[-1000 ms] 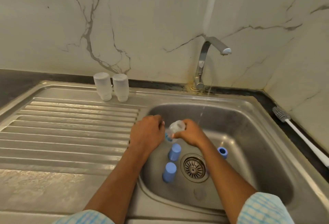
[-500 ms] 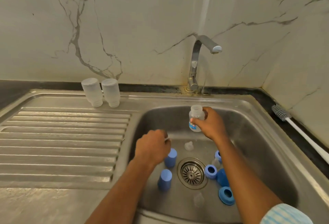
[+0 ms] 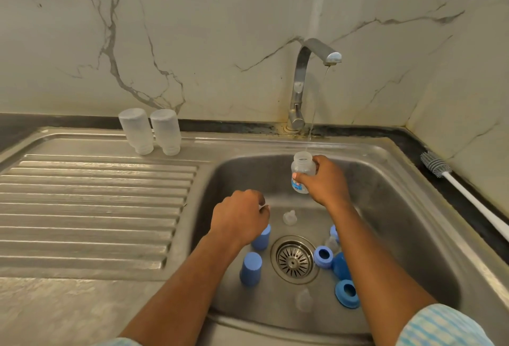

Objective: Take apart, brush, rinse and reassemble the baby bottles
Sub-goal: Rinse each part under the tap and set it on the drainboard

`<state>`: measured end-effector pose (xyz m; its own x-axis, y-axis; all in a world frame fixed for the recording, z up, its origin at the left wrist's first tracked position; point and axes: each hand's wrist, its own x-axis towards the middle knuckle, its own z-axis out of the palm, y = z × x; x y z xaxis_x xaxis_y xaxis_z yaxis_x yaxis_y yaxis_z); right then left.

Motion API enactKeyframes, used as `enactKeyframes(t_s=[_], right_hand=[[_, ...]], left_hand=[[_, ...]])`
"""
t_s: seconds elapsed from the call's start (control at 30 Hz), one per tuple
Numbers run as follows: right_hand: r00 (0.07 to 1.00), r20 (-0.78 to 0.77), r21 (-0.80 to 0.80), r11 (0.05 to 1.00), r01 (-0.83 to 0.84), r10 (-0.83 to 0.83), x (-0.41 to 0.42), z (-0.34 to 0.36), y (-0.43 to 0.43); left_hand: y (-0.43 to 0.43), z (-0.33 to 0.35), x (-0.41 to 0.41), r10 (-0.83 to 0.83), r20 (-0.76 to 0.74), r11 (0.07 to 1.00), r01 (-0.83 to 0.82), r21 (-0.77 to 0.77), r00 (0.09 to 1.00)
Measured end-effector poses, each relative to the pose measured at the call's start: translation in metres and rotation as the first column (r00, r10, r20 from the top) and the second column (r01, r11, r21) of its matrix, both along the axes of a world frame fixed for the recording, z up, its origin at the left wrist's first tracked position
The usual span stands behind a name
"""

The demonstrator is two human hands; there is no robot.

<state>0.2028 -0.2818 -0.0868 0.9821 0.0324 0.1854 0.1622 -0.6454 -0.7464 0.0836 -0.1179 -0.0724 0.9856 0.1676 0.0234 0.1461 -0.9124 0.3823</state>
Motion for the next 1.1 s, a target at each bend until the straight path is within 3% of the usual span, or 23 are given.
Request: enactKeyframes(t_s=[0.83, 1.1], right_hand=[[1.000, 0.027, 0.046, 0.999, -0.010, 0.009, -0.002, 0.002, 0.002], [0.991, -0.086, 0.085, 0.992, -0.093, 0.100, -0.027, 0.013, -0.012]], left_hand=[[-0.002, -0.006, 0.005, -0.025, -0.003, 1.000, 0.025, -0.018, 1.000], [0.002, -0.003, 0.002, -0.017, -0.001, 1.000, 0.017, 0.013, 1.000]])
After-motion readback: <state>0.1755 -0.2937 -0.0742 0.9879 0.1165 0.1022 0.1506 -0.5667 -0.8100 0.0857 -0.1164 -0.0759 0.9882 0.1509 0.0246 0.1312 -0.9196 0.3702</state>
